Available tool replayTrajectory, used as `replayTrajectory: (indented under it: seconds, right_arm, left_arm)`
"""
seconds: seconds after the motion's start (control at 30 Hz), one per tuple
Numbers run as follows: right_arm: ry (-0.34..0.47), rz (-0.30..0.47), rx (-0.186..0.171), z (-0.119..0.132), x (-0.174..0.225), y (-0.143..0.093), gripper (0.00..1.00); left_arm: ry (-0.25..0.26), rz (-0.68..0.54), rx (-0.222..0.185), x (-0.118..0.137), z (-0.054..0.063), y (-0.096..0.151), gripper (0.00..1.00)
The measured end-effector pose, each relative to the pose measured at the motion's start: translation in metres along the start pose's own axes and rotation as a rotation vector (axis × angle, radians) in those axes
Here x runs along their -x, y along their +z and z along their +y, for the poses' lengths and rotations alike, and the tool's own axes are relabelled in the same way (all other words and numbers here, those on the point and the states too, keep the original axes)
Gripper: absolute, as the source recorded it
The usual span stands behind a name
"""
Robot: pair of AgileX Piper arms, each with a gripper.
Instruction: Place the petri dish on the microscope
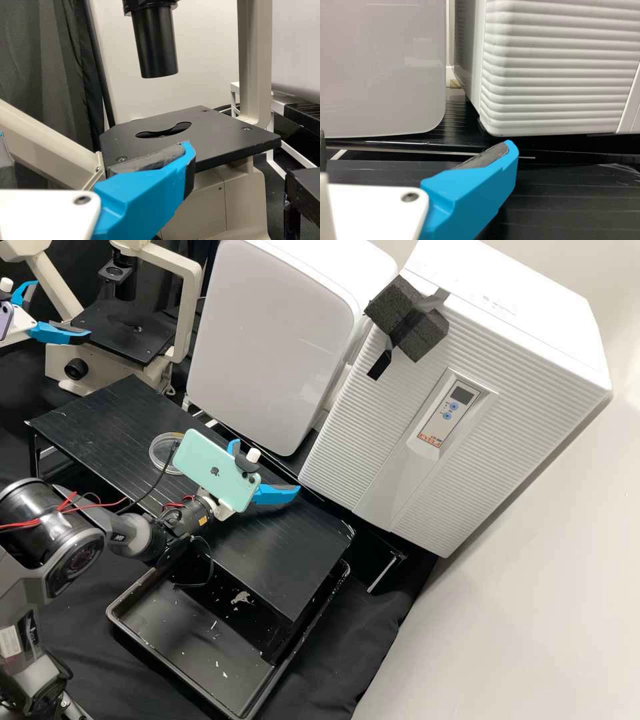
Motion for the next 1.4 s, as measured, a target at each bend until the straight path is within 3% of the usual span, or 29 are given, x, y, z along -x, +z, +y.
replayTrajectory:
  seconds: [0.17,0.3,0.53,0.63,0.77,0.9,1.07,1.27,1.4]
  right_arm:
    - [0.0,0.0,0.0,0.0,0.0,0.0,1.0]
    - [0.0,0.0,0.0,0.0,0.0,0.0,1.0]
    - [0.0,0.0,0.0,0.0,0.0,0.0,1.0]
    - [0.0,0.0,0.0,0.0,0.0,0.0,1.0]
    - [0.0,0.0,0.0,0.0,0.0,0.0,1.0]
    - [0.0,0.0,0.0,0.0,0.0,0.0,1.0]
    - [0.0,0.0,0.0,0.0,0.0,0.0,1.0]
    - [0.0,0.0,0.0,0.0,0.0,0.0,1.0]
    - [0.0,0.0,0.0,0.0,0.0,0.0,1.0]
  left_arm:
    - [-0.001,-0.009,-0.004,0.0,0.0,0.001,1.0]
    - [-0.006,-0.087,0.031,0.002,0.001,0.015,1.0]
    - [0.028,-0.419,0.008,0.02,0.009,0.069,1.0]
    - [0.031,-0.575,0.016,0.029,0.008,0.093,1.0]
    - [-0.011,-0.728,0.001,0.04,0.001,0.118,1.0]
    - [-0.058,-0.825,0.018,0.044,-0.007,0.137,1.0]
    - [-0.109,-0.895,0.046,0.045,-0.017,0.155,1.0]
    - [-0.16,-0.949,0.108,0.04,-0.024,0.172,1.0]
    - [-0.181,-0.954,0.088,0.034,-0.027,0.182,1.0]
